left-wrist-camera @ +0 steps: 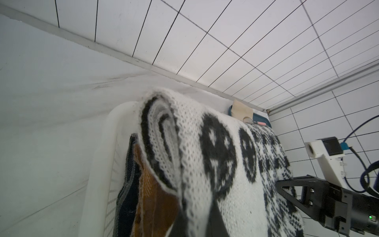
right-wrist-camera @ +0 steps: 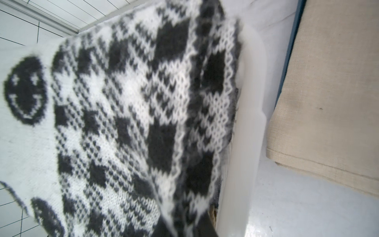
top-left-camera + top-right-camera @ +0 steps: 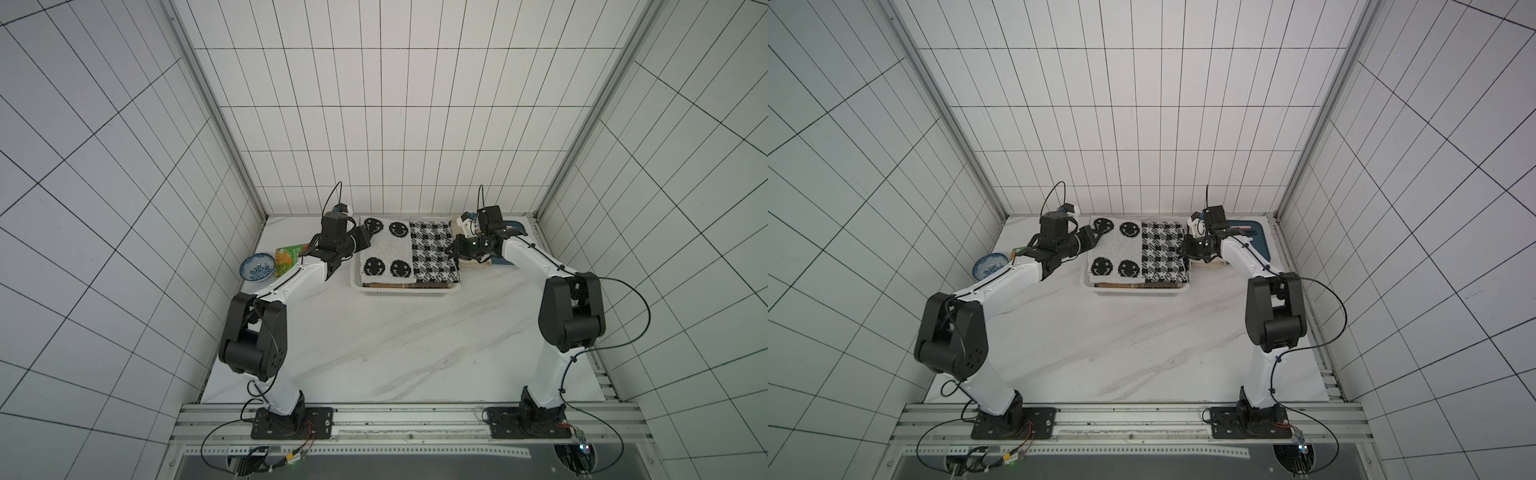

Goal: Put the folded scarf in the basket
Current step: Place the scarf in the basket, then reset both arms

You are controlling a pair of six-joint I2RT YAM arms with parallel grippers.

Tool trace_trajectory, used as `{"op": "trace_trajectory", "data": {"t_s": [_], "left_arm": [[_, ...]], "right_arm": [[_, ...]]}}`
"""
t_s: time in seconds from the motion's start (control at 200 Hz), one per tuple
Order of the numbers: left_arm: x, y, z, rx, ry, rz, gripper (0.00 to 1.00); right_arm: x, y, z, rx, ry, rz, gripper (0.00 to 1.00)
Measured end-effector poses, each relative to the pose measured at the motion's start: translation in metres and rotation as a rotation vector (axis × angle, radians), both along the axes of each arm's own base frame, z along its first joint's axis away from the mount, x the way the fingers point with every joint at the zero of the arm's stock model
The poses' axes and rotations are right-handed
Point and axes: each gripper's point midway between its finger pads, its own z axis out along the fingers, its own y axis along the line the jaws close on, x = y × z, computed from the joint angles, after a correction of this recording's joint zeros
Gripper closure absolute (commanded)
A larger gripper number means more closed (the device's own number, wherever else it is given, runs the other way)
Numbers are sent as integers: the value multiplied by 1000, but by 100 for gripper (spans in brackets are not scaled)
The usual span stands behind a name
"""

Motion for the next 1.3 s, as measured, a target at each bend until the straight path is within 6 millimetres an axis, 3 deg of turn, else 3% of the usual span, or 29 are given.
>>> {"op": "trace_trajectory", "data": {"t_s": [0.08, 0.15, 0.26, 0.375, 0.465, 0.56, 0.67, 0.794, 0.944, 1.034, 1.074, 1.089, 1.099, 1.114, 1.124, 1.139, 1.299], "left_arm": [[5, 1, 6, -10, -10, -3, 100], [13, 5, -3, -7, 8, 3, 100], [27, 7, -38, 9, 79, 5, 100], [30, 9, -79, 28, 169, 5, 98], [29, 9, -89, 32, 191, 3, 85], [28, 10, -83, 37, 175, 1, 76], [25, 15, -73, 45, 155, 16, 50], [19, 26, -51, 69, 118, 44, 41], [9, 38, -17, 78, 56, 75, 40], [-7, 44, 0, 86, 21, 86, 33], [-15, 48, 5, 92, 7, 92, 27], [-19, 50, 8, 103, -3, 94, 20], [-21, 52, 9, 107, -8, 98, 9], [-24, 54, 10, 109, -11, 107, 3], [-27, 56, 11, 122, -20, 108, 3], [-31, 58, 12, 124, -24, 117, 3], [-76, 88, 21, 195, -95, 206, 2]], "right_arm": [[-2, 2, 0, 11, 8, 4, 93], [-2, 3, 0, 16, 14, 5, 93], [-3, 3, -4, 12, 24, 4, 90], [-3, 2, -7, -8, 25, -3, 81], [-2, 1, -10, -30, 22, -9, 68], [-2, -2, -12, -52, 14, -18, 58], [-4, -3, -7, -70, -12, -23, 55], [-10, -15, 3, -107, -45, -57, 50], [-21, -29, 18, -153, -100, -90, 38], [-33, -37, 29, -177, -142, -110, 37], [-39, -39, 33, -181, -166, -111, 32], [-42, -40, 35, -182, -175, -113, 27], [-43, -41, 37, -185, -184, -115, 24], [-46, -42, 38, -187, -193, -116, 16], [-48, -43, 40, -188, -202, -117, 5], [-50, -44, 42, -188, -216, -117, 0], [-81, -70, 55, -308, -410, -152, 1]]}}
